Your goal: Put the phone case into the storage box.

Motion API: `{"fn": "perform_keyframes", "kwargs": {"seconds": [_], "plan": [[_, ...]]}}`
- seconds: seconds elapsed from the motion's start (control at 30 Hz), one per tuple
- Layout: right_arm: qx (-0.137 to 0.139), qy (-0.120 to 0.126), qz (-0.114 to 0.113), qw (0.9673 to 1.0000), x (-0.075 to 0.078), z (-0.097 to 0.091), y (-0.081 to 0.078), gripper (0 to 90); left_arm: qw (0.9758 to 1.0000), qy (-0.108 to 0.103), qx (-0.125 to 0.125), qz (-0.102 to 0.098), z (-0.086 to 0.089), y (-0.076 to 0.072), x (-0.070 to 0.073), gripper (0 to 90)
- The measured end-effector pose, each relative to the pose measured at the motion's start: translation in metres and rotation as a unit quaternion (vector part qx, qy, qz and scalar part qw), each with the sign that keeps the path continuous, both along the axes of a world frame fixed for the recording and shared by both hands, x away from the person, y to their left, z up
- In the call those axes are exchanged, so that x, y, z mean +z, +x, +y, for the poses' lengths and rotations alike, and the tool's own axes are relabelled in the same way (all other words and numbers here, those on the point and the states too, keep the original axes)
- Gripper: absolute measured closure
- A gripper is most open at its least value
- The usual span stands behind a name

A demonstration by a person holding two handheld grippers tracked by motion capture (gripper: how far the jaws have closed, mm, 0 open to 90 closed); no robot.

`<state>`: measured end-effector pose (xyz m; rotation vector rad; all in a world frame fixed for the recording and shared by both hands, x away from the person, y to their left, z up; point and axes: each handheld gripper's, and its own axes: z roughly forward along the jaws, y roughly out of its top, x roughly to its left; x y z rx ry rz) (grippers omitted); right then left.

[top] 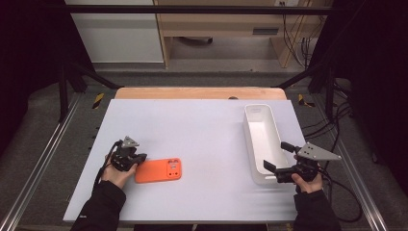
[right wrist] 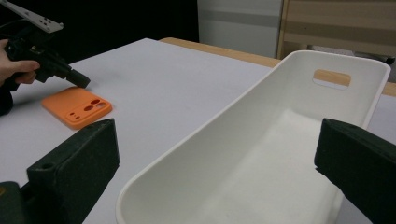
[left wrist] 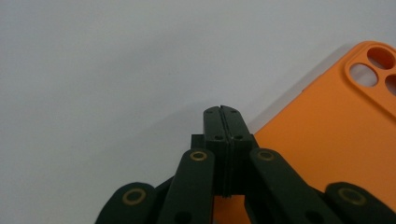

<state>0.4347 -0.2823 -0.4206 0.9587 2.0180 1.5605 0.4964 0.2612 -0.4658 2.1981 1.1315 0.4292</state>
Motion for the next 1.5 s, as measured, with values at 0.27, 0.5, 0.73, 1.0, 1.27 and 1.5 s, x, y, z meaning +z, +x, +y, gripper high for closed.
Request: {"fn": "perform_keyframes", "kwargs": {"seconds": [0.27, 0.5, 0.73, 1.0, 1.27, 1.5], "plan": [[0.001, 0.000, 0.000, 1.0000, 0.000, 0.000, 0.000, 0.5, 0.9999, 0.002, -0.010, 0.005, 0.000, -0.011, 0.001, 89.9], [0.001, -0.002, 0.001, 1.0000, 0.000, 0.000, 0.000, 0.5, 0.9999, 0.000, -0.016, 0.007, -0.001, -0.017, 0.001, 89.9], [0.001, -0.001, 0.001, 1.0000, 0.000, 0.000, 0.000, 0.5, 0.9998, -0.001, -0.020, 0.009, -0.001, -0.024, 0.001, 89.9], [0.002, 0.000, 0.000, 1.0000, 0.000, 0.000, -0.001, 0.5, 0.9995, -0.001, -0.030, 0.010, 0.000, -0.034, 0.001, 89.9], [0.003, -0.001, 0.001, 1.0000, 0.000, 0.000, 0.000, 0.5, 0.9992, -0.002, -0.039, 0.012, -0.001, -0.040, 0.001, 89.9], [0.002, 0.000, 0.001, 1.0000, 0.000, 0.000, 0.000, 0.5, 0.9987, 0.003, -0.050, 0.010, -0.003, -0.048, 0.001, 89.9]]}}
